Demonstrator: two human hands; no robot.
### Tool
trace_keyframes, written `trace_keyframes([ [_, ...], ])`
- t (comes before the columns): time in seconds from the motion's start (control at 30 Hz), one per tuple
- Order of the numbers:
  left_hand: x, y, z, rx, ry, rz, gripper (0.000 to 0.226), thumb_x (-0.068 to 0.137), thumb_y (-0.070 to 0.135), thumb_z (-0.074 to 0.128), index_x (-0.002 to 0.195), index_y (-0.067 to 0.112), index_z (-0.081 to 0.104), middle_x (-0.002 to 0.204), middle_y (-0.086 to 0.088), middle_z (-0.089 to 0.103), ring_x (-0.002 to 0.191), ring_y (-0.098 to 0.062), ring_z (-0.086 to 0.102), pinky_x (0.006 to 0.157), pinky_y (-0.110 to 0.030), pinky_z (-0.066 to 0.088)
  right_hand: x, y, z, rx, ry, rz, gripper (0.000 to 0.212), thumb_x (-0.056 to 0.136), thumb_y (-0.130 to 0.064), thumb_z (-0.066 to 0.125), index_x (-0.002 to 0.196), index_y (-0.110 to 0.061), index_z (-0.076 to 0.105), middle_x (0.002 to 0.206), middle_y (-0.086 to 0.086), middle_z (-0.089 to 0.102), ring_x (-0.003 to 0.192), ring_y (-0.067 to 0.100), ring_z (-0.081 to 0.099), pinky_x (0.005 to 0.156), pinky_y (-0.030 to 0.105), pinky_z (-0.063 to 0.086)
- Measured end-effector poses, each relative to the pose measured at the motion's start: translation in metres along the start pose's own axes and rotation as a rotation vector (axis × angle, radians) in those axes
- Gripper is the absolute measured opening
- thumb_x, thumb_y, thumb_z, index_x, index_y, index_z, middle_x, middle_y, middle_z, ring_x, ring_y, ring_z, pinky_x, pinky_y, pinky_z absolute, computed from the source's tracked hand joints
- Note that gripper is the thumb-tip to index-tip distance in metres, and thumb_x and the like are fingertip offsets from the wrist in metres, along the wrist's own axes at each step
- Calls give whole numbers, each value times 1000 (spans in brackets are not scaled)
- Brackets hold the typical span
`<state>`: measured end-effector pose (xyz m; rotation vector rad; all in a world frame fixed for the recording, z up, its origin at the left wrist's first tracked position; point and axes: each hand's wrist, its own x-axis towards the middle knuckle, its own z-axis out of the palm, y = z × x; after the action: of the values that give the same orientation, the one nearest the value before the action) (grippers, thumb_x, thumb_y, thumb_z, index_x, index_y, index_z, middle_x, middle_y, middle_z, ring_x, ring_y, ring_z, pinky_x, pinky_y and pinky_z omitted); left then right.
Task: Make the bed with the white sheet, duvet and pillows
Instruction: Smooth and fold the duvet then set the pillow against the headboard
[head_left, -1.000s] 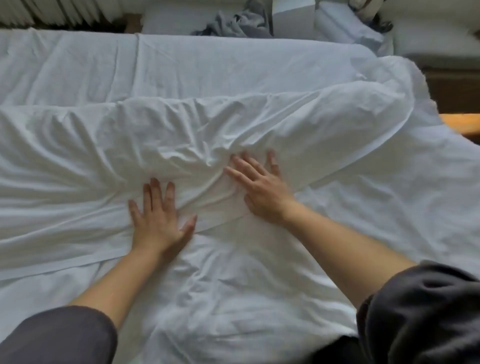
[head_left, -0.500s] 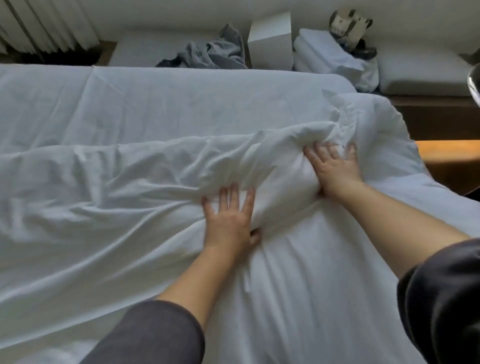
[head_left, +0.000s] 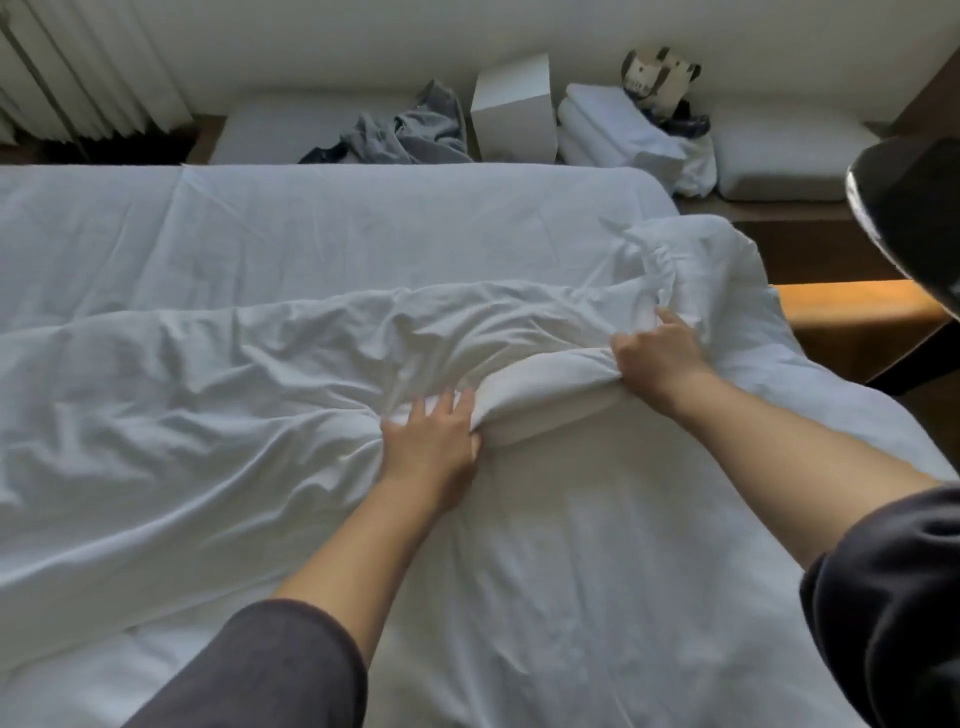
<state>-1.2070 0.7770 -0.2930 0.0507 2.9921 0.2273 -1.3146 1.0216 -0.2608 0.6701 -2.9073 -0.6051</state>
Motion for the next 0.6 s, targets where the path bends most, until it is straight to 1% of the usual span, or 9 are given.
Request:
trace_keyframes([
  [0.1, -30, 1, -26, -66, 264, 119, 27, 92, 25, 41, 107, 15, 61, 104, -10, 64, 93, -36, 60, 75, -40, 44, -35, 7, -39, -84, -148, 25, 28, 85, -11, 43, 95, -11, 69, 92, 16, 73, 86, 31, 69, 103, 37, 33],
  [0.17, -44, -2, -43, -81, 427, 209, 8, 86, 14, 56, 82, 8, 60, 81, -14, 59, 71, -38, 58, 59, -39, 41, -56, 5, -69, -154, -206, 102, 29, 89, -19, 45, 106, -17, 68, 107, 7, 71, 97, 24, 67, 102, 34, 33],
  [0.3, -81, -8, -67, -80, 532, 361, 9, 83, 7, 63, 76, 7, 57, 74, -12, 54, 68, -35, 54, 55, -34, 36, -105, -19, -108, -126, -506, 221, 34, 93, -32, 47, 122, -20, 61, 126, 2, 61, 115, 24, 58, 82, 31, 39],
  [0.37, -105, -13, -64, -111, 443, 427, 13, 93, 14, 55, 81, 9, 57, 80, -10, 58, 73, -35, 56, 58, -36, 41, -132, -31, -111, 29, -749, 203, 29, 93, -40, 51, 98, -16, 66, 100, 4, 69, 98, 26, 62, 81, 28, 42],
  [0.43, -134, -20, -43, -78, 140, 418, 21, 101, 29, 44, 93, 14, 57, 97, -9, 62, 89, -34, 59, 69, -38, 44, -166, -47, -104, 192, -959, 209, 42, 96, -35, 51, 60, -13, 58, 51, 3, 59, 60, 23, 52, 64, 26, 44],
  [0.47, -144, -23, -30, -18, -22, 394, 24, 102, 34, 40, 100, 16, 56, 106, -8, 62, 97, -32, 59, 74, -37, 44, -178, -55, -97, 231, -1028, 219, 43, 96, -28, 49, 57, -12, 56, 46, 4, 53, 51, 21, 47, 54, 25, 40],
  [0.53, -165, -27, -5, 132, -185, 373, 27, 100, 39, 39, 111, 18, 53, 119, -7, 59, 108, -29, 56, 81, -35, 44, -203, -68, -76, 278, -1037, 187, 15, 95, -22, 48, 87, -11, 55, 63, 7, 54, 52, 19, 50, 47, 27, 41],
  [0.57, -171, -26, 4, 178, -198, 365, 29, 98, 41, 41, 114, 19, 51, 122, -6, 57, 111, -28, 55, 84, -34, 45, -211, -68, -64, 328, -1005, 167, 11, 93, -22, 53, 100, -15, 47, 70, 7, 52, 55, 19, 52, 48, 27, 42],
  [0.6, -173, -24, 8, 194, -185, 351, 32, 96, 44, 44, 116, 19, 49, 124, -5, 55, 113, -27, 54, 86, -35, 44, -215, -64, -52, 400, -1000, 152, 22, 91, -22, 59, 104, -17, 41, 75, 7, 51, 59, 20, 53, 48, 26, 43],
])
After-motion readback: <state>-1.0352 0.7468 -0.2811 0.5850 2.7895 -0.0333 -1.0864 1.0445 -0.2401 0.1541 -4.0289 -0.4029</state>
